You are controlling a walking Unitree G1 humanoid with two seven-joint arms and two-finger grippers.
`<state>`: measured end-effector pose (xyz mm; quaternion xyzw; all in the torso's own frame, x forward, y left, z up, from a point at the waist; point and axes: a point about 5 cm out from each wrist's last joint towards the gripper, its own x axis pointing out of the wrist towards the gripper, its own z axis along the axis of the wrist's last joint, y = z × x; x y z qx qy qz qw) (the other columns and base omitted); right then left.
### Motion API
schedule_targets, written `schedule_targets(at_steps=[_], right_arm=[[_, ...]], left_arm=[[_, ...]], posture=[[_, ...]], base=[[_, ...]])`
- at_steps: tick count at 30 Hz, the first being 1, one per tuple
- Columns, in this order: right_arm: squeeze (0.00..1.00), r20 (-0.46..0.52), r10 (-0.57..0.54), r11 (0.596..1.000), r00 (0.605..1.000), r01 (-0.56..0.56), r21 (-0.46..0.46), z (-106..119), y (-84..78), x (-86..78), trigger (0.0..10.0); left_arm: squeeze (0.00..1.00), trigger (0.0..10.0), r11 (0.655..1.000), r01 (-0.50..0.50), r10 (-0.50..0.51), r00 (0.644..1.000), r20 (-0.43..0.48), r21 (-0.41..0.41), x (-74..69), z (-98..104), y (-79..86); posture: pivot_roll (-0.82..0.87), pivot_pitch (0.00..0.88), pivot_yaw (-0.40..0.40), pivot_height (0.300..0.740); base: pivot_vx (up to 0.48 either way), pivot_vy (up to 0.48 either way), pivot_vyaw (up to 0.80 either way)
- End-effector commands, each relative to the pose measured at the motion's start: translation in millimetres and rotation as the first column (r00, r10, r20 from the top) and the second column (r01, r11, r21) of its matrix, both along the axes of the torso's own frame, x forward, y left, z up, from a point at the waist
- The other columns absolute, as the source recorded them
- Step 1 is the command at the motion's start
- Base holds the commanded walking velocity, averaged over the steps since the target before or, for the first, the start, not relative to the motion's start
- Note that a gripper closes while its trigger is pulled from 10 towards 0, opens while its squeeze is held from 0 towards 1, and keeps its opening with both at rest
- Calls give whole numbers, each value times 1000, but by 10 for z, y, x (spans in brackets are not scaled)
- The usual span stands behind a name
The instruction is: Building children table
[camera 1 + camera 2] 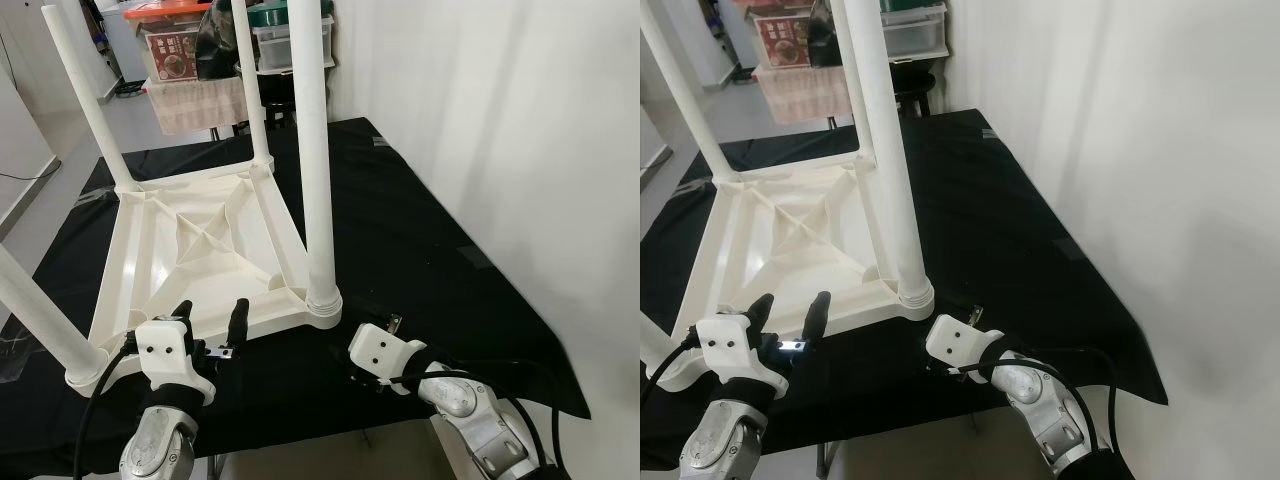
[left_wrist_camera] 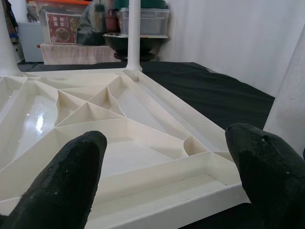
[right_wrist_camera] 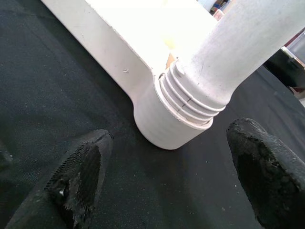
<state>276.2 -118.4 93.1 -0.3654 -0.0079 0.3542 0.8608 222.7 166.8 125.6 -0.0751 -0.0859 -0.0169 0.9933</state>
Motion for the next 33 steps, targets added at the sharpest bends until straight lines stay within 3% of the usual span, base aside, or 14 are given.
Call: schedule_targets(at_steps=[1, 33], right_arm=[[0, -1, 12, 1000, 1000, -12, 5, -2, 7, -30, 10000], [0, -2, 10, 1000, 1000, -10, 3, -5, -21, -33, 10000]], left_arm=[[0, 10000, 1000, -11, 11, 1000, -2, 7, -16, 10, 38], [0, 10000, 1000, -13, 13, 1000, -2, -3, -21, 4, 15]], posture=[[-93, 0, 34, 740], [-82, 0, 28, 740]], base=[[0, 0, 0], [0, 0, 0]])
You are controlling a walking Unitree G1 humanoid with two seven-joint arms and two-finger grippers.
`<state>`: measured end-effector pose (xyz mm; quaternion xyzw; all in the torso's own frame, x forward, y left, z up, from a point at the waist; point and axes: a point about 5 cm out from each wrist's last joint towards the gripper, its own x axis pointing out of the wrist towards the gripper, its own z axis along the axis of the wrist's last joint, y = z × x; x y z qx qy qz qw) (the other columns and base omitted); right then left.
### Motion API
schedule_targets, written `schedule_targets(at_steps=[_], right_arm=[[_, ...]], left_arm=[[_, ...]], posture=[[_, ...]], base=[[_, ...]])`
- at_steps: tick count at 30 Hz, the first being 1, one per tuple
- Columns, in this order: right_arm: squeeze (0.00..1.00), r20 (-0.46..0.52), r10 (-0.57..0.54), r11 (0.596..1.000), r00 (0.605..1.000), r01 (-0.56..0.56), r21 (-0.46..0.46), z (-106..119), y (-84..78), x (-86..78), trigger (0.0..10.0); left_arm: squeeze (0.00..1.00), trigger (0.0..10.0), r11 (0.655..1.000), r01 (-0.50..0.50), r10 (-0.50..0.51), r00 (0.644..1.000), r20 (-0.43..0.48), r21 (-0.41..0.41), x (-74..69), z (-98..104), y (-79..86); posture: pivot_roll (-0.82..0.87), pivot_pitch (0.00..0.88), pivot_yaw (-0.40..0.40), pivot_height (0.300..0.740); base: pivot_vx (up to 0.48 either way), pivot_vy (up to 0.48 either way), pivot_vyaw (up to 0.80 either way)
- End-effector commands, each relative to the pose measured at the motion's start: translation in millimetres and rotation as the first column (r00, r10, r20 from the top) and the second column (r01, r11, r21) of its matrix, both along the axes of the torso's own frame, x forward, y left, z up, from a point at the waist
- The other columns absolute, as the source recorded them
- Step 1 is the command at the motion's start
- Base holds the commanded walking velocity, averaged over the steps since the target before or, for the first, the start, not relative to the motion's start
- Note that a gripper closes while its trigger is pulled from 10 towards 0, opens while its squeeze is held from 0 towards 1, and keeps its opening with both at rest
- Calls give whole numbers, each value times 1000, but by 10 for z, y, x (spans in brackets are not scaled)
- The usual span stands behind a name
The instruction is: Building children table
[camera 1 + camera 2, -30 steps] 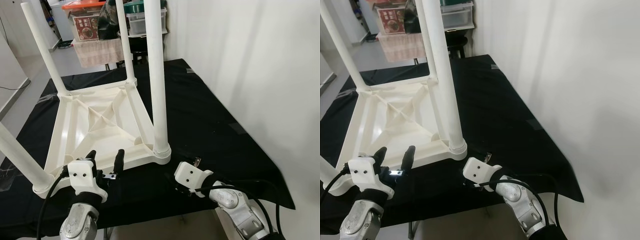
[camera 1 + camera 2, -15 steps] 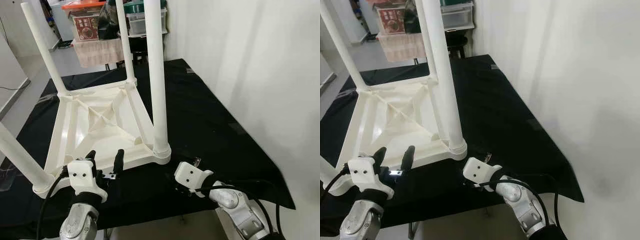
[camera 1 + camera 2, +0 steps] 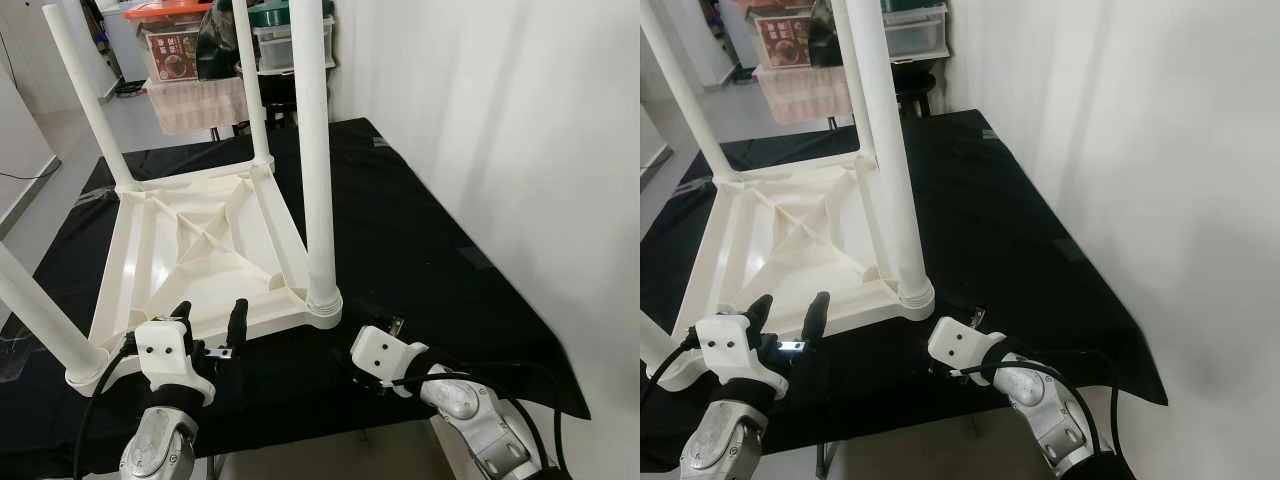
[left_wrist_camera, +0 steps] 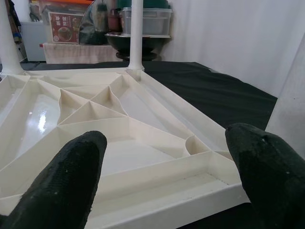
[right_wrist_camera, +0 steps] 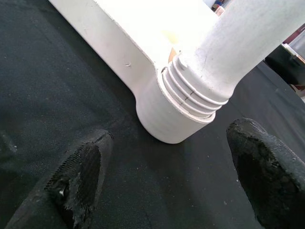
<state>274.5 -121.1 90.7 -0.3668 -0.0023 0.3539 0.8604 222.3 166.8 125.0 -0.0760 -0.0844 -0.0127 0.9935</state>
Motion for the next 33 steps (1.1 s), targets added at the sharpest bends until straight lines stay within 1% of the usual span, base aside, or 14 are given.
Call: schedule_targets(at_steps=[1, 17, 23, 24, 25, 26, 27, 28, 29, 30, 31, 32, 33], right_arm=[[0, 7, 14, 1000, 1000, -14, 10, 18, 5, -17, 10000], [0, 7, 15, 1000, 1000, -15, 10, 22, 14, -15, 10000], [0, 7, 15, 1000, 1000, -15, 10, 21, 19, -11, 10000], [0, 6, 14, 1000, 1000, -14, 10, 19, 16, -4, 10000], [0, 6, 14, 1000, 1000, -14, 10, 19, 16, -4, 10000], [0, 6, 13, 1000, 1000, -14, 10, 19, 15, -1, 10000], [0, 6, 13, 1000, 1000, -13, 9, 19, 10, 2, 10000], [0, 5, 13, 1000, 1000, -13, 9, 19, 7, 4, 10000], [0, 5, 12, 1000, 1000, -12, 9, 17, 3, 7, 10000], [0, 5, 12, 1000, 1000, -12, 9, 15, 1, 10, 10000], [0, 4, 11, 1000, 1000, -11, 8, 14, -3, 14, 10000], [0, 4, 10, 1000, 1000, -10, 8, 13, -4, 18, 10000], [0, 4, 10, 1000, 1000, -10, 8, 13, -4, 18, 10000]], left_arm=[[0, 10000, 1000, -5, 5, 1000, 2, -1, -17, 10, 15], [0, 10000, 1000, -7, 7, 1000, 3, 2, -15, 15, 25], [0, 10000, 999, -13, 14, 1000, -12, 35, -3, 15, 20], [0, 10000, 993, -1, 4, 1000, -24, 121, 17, 13, -22], [0, 10000, 993, -1, 4, 1000, -24, 121, 17, 13, -22], [0, 10000, 988, 5, -1, 1000, -28, 153, 24, 12, -38], [0, 10000, 969, 24, -16, 999, -33, 247, 39, 10, -91], [0, 10000, 950, 36, -26, 999, -36, 309, 47, 8, -125], [0, 10000, 914, 48, -36, 999, -37, 403, 62, 7, -178], [0, 10000, 885, 54, -42, 998, -36, 462, 71, 6, -212], [0, 10000, 829, 79, -63, 997, -48, 553, 89, -14, -272], [0, 10000, 780, 92, -76, 996, -52, 619, 100, -27, -312], [0, 10000, 780, 92, -76, 996, -52, 619, 100, -27, -312]], posture=[[-82, 0, 28, 740], [-81, 0, 29, 740], [-79, 0, 28, 740], [-77, 0, 27, 740], [-77, 0, 27, 740], [-77, 0, 27, 740], [-77, 0, 25, 740], [-77, 0, 25, 740], [-72, 0, 24, 740], [-72, 0, 24, 740], [-70, 0, 23, 740], [-70, 0, 23, 740], [-70, 0, 23, 740]], base=[[0, 0, 0], [0, 0, 0], [0, 0, 0], [0, 0, 0], [0, 0, 0], [0, 0, 0], [0, 0, 0], [0, 0, 0], [0, 0, 0], [0, 0, 0], [0, 0, 0], [0, 0, 0], [0, 0, 0]])
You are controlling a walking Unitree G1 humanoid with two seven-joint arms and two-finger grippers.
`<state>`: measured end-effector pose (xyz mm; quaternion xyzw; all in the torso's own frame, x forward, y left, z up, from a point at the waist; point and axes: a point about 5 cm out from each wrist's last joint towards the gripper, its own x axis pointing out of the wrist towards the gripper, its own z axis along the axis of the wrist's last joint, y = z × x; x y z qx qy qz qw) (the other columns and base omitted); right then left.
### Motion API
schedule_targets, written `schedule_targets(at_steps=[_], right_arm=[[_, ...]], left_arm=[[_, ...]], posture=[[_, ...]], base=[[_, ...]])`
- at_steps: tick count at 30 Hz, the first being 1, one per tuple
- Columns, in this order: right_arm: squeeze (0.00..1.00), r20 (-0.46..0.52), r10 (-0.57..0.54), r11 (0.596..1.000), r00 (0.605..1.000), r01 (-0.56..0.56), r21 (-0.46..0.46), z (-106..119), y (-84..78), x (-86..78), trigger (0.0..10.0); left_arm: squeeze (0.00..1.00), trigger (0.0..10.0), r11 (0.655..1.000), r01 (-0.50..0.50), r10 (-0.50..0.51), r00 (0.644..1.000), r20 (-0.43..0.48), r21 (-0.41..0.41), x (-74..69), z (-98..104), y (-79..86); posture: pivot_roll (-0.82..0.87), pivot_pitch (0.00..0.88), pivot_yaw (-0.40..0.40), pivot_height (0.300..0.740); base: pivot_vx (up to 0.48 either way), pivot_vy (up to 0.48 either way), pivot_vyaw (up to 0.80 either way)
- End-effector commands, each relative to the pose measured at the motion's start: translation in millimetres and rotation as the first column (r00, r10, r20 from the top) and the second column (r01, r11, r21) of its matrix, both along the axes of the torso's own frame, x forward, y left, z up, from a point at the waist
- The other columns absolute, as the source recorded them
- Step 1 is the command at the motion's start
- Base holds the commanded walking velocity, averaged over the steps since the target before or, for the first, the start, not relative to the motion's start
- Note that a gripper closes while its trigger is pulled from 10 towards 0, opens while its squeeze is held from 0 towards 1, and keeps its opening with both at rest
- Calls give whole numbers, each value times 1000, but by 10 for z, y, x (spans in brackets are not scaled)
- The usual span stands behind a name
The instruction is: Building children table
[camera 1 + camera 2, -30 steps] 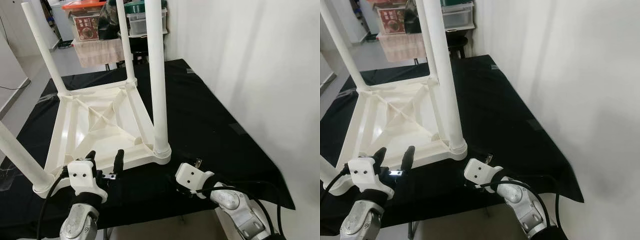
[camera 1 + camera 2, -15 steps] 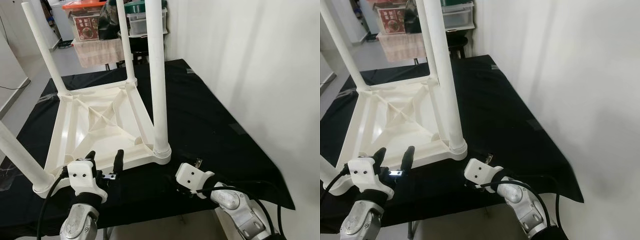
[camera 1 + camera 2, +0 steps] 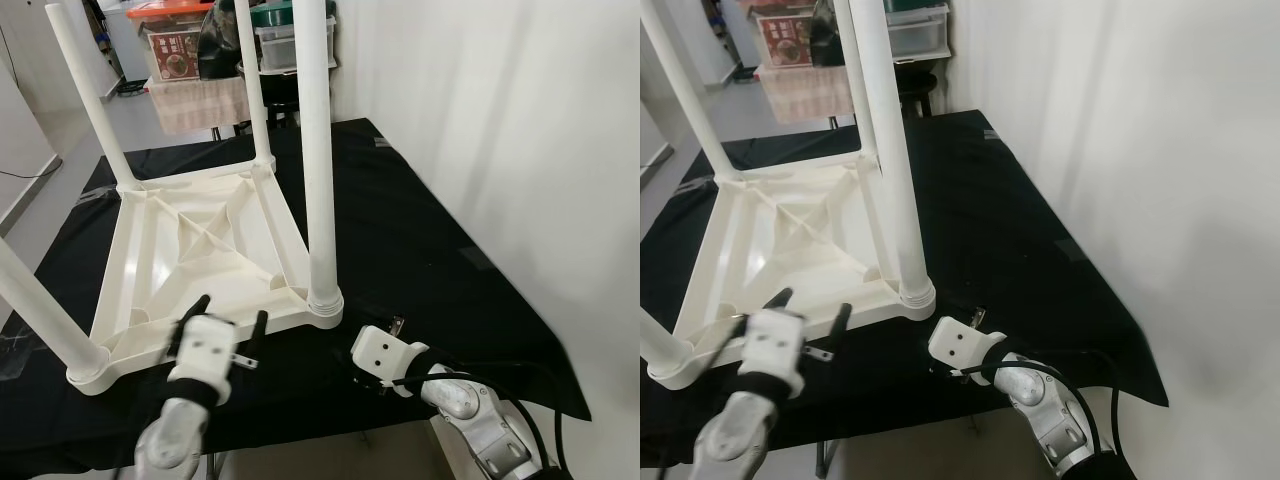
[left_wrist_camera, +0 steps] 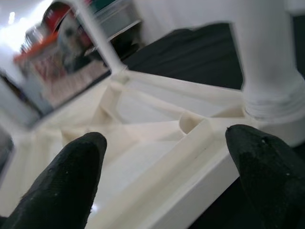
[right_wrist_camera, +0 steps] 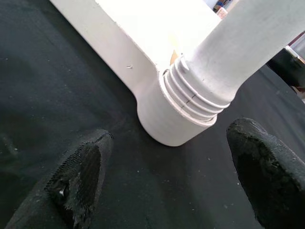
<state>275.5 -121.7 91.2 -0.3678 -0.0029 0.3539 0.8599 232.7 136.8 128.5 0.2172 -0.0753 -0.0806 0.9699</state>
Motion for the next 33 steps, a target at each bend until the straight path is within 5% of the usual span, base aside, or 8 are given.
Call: schedule_targets(at_steps=[1, 4, 8, 14, 17, 21, 33], right_arm=[[0, 2, 9, 1000, 1000, -9, 10, 9, 1, 11, 10000], [0, 1, 9, 1000, 1000, -9, 9, 7, -1, 17, 10000], [0, 0, 8, 1000, 1000, -8, 9, 6, -1, 20, 10000], [0, 1, 9, 1000, 1000, -9, 9, 2, 9, 21, 10000], [0, 1, 10, 1000, 1000, -10, 10, 0, 15, 18, 10000], [0, 1, 10, 1000, 1000, -10, 10, -2, 21, 24, 10000], [0, 0, 8, 1000, 1000, -8, 9, -3, 5, 34, 10000]], left_arm=[[0, 10000, 993, 6, -4, 1000, -23, 117, 2, -71, -34], [0, 10000, 971, 67, -61, 998, -31, 228, 23, -104, -111], [0, 10000, 966, 105, -98, 994, -38, 238, 31, -111, -143], [0, 10000, 924, 47, -41, 999, -22, 380, 73, -128, -120], [0, 10000, 944, -20, 40, 998, -52, 329, 64, -184, -92], [0, 10000, 843, -7, 37, 998, -45, 538, 48, -286, -121], [0, 10000, 832, -11, 35, 999, -32, 555, 51, -281, -188]], posture=[[-70, 0, 23, 740], [-71, 0, 24, 740], [-74, 0, 23, 740], [-60, 0, 29, 740], [-62, 0, 35, 740], [-65, 0, 38, 740], [-58, 0, 27, 740]], base=[[0, 0, 0], [0, 0, 0], [0, 0, 0], [0, 0, 0], [0, 0, 0], [0, 0, 0], [0, 0, 0]])
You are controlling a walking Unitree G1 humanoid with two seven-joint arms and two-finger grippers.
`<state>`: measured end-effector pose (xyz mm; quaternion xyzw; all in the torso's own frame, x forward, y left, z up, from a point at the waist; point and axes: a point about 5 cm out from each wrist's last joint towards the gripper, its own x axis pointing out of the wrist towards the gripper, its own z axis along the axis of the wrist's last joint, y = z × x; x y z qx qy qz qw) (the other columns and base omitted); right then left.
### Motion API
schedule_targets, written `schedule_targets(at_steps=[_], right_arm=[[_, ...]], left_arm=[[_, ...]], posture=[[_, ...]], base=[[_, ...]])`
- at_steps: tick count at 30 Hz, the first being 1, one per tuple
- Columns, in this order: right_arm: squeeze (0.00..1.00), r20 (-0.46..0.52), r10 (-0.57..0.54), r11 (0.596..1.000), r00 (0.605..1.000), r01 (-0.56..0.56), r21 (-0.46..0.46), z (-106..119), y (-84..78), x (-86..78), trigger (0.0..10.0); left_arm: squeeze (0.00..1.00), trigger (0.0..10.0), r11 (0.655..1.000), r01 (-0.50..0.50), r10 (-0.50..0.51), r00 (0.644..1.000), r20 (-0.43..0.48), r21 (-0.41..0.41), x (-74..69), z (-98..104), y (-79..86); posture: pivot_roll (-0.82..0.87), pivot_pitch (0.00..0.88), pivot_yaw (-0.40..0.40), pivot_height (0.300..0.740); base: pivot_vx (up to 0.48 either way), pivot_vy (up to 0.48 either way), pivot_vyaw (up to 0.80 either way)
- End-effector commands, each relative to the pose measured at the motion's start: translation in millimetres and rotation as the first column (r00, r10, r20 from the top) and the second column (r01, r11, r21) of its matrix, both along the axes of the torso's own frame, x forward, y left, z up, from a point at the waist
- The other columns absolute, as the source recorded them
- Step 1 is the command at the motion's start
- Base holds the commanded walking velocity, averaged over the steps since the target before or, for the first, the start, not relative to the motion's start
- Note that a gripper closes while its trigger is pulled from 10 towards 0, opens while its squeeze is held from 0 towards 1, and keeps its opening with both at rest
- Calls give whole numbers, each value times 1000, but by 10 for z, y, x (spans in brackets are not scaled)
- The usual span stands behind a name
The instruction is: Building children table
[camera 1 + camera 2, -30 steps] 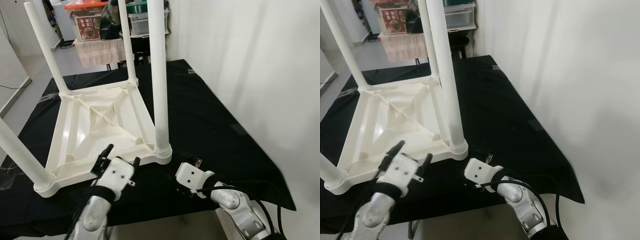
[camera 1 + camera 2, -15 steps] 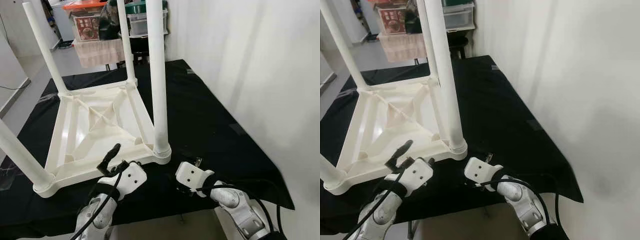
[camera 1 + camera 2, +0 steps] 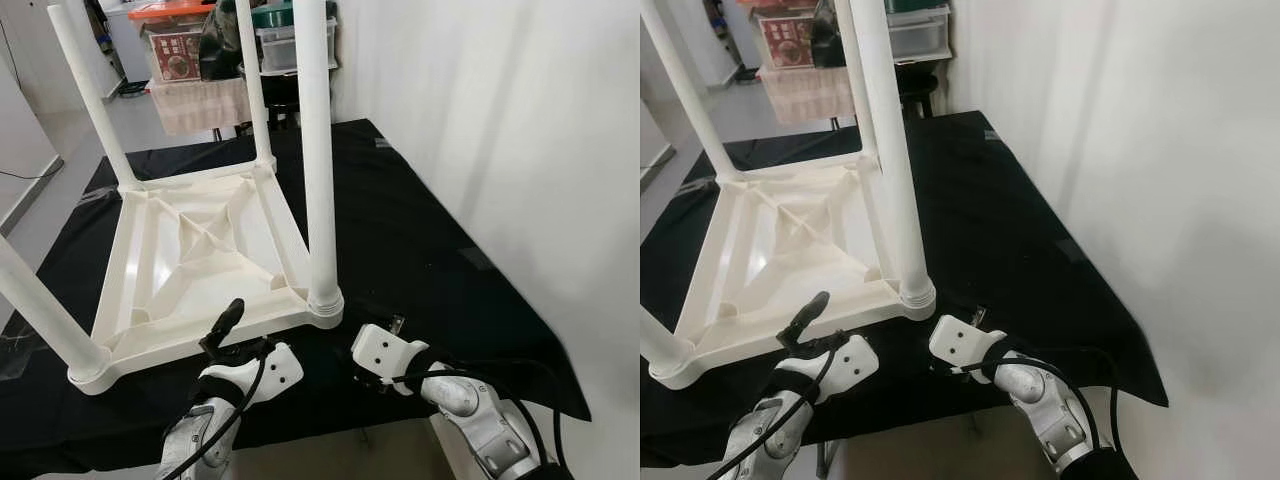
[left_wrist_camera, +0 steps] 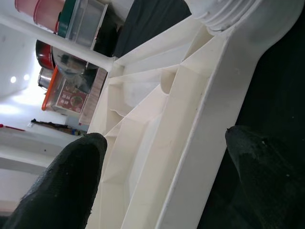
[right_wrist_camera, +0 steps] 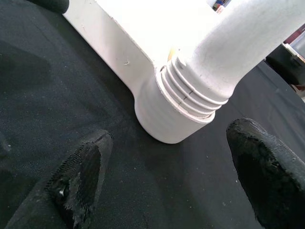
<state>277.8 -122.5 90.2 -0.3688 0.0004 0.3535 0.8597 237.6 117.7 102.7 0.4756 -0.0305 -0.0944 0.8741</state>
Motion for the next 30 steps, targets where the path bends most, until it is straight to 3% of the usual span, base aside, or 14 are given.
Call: schedule_targets(at_steps=[1, 16, 30], right_arm=[[0, 5, 11, 1000, 1000, -11, 13, 7, 13, 10, 10000], [0, 1, 9, 1000, 1000, -9, 11, -18, 0, 7, 10000], [0, -1, 7, 1000, 1000, -7, 10, -45, 6, 5, 10000]], left_arm=[[0, 10000, 1000, -8, 8, 1000, -1, 29, 2, -23, 4], [0, 10000, 997, -12, 11, 1000, 13, 79, -16, -62, -27], [0, 10000, 997, -13, 14, 1000, -11, 72, -10, -125, -23]], posture=[[-58, 0, 27, 740], [-61, 0, 28, 740], [-61, 0, 34, 740]], base=[[0, 0, 0], [0, 0, 0], [0, 0, 0]])
